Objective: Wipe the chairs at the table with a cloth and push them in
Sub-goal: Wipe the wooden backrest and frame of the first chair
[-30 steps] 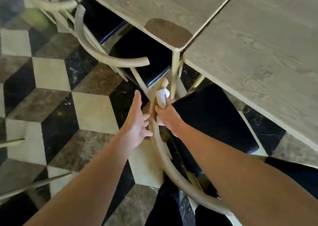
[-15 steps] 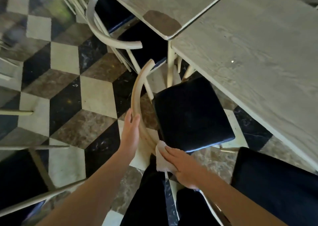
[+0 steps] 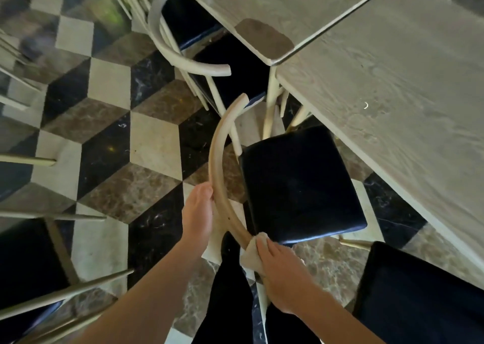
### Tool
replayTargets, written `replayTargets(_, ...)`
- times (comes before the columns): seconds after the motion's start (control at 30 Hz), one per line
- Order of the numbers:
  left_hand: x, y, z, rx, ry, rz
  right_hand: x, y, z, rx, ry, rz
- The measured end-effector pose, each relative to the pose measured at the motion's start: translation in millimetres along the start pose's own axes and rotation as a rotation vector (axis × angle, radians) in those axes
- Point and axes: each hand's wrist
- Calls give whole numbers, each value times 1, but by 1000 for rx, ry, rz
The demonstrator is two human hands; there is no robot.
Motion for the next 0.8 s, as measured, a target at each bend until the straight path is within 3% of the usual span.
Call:
replayTargets(0.13,-24,8,23,11,-3,51,-73,-31,27,-421,74,-174)
replayTargets(0.37,-104,62,38,136,-218,176,-219,-59,93,-1131,418,-475)
replayTargets(0.5,-136,96,25,74,-391,137,-281,-34,157,-1264,607,-579)
replayTargets(0.57,-147,99,26,57,-403,133,-302,-24,187,-1266,700,-668)
replayTargets(0.63,-158,94,31,97,-410,168,-322,-19,199,-1120,809,-597)
replayTargets(0.7,-163,91,36,125,-433,222,-336,-15,197,-809,848,-483)
replayTargets(0.8,-161,88,39,151,-473,250,-332,-2,185,-217,700,-373)
Point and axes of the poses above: each hand's wrist, its own x-axis away from the middle knuckle, its own z-axis out of the back of the hand, y = z × x, and after that the axes turned 9 degrees about z, right-handed
